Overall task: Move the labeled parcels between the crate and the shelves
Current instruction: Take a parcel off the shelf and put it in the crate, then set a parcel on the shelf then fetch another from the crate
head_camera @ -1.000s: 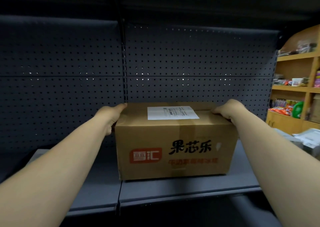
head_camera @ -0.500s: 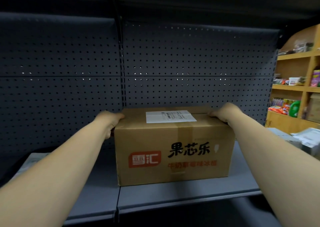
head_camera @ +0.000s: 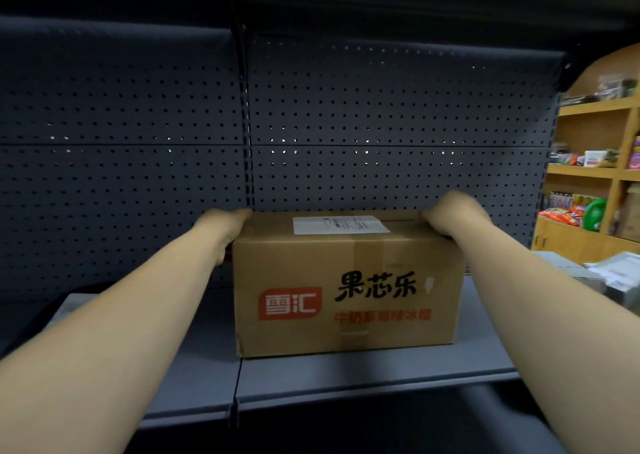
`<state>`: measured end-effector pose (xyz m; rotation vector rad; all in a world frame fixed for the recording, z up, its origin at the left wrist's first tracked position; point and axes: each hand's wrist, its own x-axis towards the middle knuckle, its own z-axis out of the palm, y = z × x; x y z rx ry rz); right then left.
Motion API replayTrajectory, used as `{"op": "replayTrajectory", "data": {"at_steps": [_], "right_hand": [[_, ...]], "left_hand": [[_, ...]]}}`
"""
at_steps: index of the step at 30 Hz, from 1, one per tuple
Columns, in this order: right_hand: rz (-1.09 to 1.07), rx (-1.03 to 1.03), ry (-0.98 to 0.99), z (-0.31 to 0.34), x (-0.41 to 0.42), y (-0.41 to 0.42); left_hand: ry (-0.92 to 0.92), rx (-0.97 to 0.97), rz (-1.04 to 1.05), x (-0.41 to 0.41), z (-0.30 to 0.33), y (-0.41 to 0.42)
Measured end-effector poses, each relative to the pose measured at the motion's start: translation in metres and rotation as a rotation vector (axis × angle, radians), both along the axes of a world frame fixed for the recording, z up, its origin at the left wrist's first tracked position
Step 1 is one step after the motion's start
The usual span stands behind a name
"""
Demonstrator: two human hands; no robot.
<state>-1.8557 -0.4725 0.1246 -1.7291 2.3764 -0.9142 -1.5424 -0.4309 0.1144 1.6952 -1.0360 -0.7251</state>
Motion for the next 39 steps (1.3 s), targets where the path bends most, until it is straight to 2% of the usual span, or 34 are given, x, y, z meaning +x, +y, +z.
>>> {"op": "replayTrajectory", "data": {"at_steps": [3, 9, 13, 24, 39], "right_hand": [[0.013, -0.118, 0.094, -0.003, 0.013, 0.011], [0.18, -0.538, 0.305, -0.02, 0.056, 0.043], [0.278, -0.611, 0.315, -0.035, 0.091, 0.065], [0.514, -0.614, 0.249, -0.084, 0.219, 0.143], [0.911, -0.362, 0.238, -0.196, 0.49, 0.319]], "left_hand": [[-0.197, -0.09, 0.083, 0.005, -0.004, 0.003], [-0.689, -0.31, 0.218, 0.014, -0.025, 0.032], [-0.879, -0.374, 0.278, 0.025, -0.039, 0.057], [-1.015, -0.266, 0.309, 0.121, -0.087, 0.159], [-1.147, 0.186, 0.533, 0.344, -0.172, 0.41]]}}
